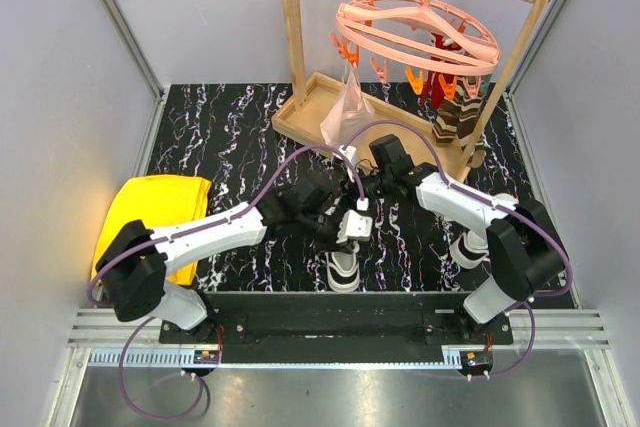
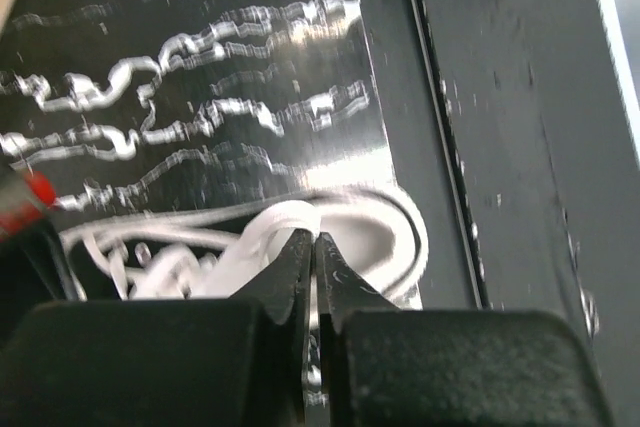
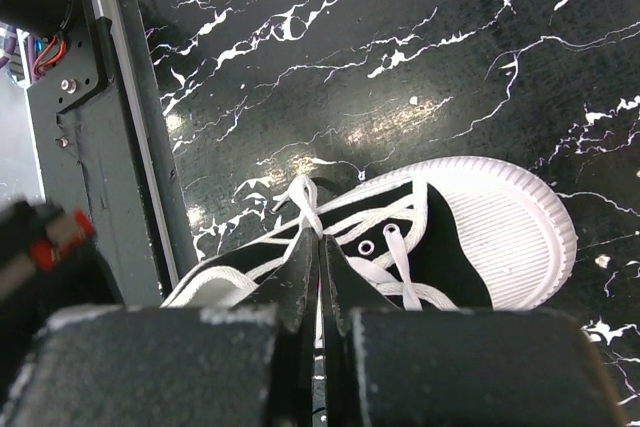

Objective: Tie the shoes

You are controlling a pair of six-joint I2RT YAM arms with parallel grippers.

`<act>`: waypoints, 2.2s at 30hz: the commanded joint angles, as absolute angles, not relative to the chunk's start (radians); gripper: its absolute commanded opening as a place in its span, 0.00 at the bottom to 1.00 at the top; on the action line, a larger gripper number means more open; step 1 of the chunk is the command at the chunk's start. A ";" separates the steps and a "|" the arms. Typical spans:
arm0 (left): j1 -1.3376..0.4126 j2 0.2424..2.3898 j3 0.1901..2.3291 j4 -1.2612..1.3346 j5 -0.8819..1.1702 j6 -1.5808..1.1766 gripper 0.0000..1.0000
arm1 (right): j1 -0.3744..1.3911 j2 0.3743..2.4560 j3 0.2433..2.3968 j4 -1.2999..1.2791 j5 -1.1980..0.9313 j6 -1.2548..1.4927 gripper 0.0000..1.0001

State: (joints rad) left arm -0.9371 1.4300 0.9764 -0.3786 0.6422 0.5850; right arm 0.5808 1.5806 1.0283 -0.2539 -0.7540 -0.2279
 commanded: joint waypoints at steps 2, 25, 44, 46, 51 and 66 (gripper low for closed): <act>-0.945 1.466 1.026 -0.166 0.765 0.434 0.06 | 0.589 1.539 1.031 -0.232 -0.793 -0.250 0.00; -0.781 1.209 0.850 -0.152 0.770 0.381 0.55 | 0.589 1.520 1.012 -0.229 -0.834 -0.265 0.00; -0.644 1.340 0.841 -0.071 0.666 0.376 0.50 | 0.601 1.494 1.000 -0.236 -0.874 -0.288 0.00; -0.646 1.356 0.854 -0.066 0.670 0.367 0.48 | 0.603 1.494 0.999 -0.239 -0.874 -0.296 0.00; -0.646 1.364 0.854 -0.051 0.698 0.354 0.47 | 0.603 1.496 0.997 -0.244 -0.876 -0.301 0.00; -0.634 1.335 0.828 -0.098 0.704 0.387 0.00 | 0.595 1.470 0.999 -0.317 -0.835 -0.341 0.23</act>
State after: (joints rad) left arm -0.6456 1.3697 0.8162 -0.1165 0.6846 0.3687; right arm 0.5919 1.5337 0.9939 -0.2882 -0.8387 -0.3031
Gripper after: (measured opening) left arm 0.009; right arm 0.132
